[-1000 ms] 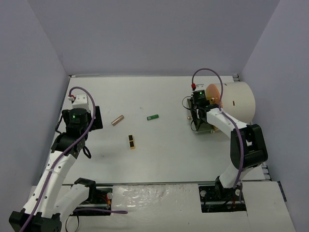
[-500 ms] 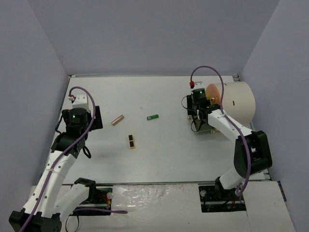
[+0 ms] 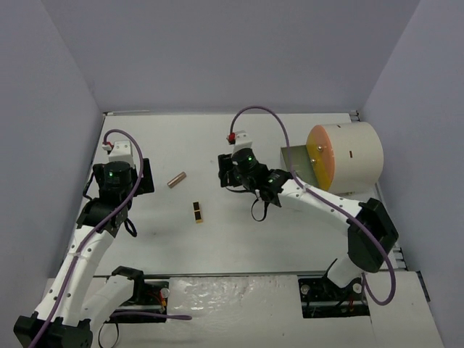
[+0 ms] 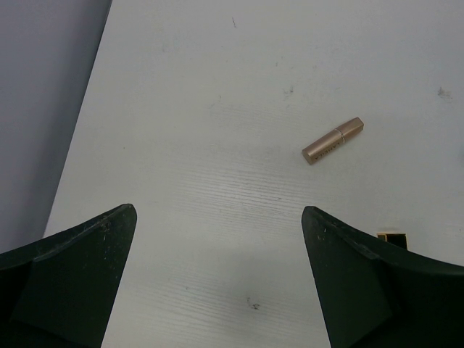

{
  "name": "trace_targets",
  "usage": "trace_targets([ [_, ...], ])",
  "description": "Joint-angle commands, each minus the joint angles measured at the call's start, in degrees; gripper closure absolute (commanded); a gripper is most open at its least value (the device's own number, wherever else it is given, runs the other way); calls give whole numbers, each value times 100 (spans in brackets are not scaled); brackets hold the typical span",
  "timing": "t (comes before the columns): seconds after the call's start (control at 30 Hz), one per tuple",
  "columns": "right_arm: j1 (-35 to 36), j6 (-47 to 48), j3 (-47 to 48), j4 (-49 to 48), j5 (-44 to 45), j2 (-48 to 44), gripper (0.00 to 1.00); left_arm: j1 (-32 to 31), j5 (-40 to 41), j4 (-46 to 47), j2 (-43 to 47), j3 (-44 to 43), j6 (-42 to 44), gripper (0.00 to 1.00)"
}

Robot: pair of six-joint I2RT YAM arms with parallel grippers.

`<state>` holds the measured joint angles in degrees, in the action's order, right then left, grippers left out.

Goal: Organize the makeup

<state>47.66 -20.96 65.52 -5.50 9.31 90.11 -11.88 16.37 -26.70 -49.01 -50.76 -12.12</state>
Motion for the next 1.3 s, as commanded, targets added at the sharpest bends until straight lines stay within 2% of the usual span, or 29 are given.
trace_targets([
  [0.0, 803, -577, 484, -706, 412, 818, 43, 45, 149, 323, 96, -66, 9, 3],
  [0.2, 1431, -574, 968, -758, 996, 1868, 43, 45, 202, 349, 139, -46, -1, 3],
  [0.47, 1569, -550, 1056, -1110, 1103, 2645, 49, 47, 174, 342, 128, -49, 6, 3],
  [0.57, 1573, -550, 1000, -1110, 1205, 2750, 54, 54, 165, 349, 128, -48, 8, 3],
  [0.67, 1574, -511, 940, -1071, 1389, 2751, 68, 54, 156, 350, 128, -48, 4, 3],
  [0.77, 1565, -414, 842, -1000, 1539, 2579, 91, 54, 148, 350, 119, -48, 8, 3],
  [0.83, 1551, -261, 774, -938, 1606, 2358, 100, 54, 138, 350, 111, -56, 7, 3],
  [1.0, 1273, 220, 378, -678, 1853, 1524, 100, 54, 112, 351, 94, -48, 8, 3],
  [1.27, -166, 1255, -580, -271, 1746, -73, 100, 47, 48, 348, 48, -58, 17, 3],
])
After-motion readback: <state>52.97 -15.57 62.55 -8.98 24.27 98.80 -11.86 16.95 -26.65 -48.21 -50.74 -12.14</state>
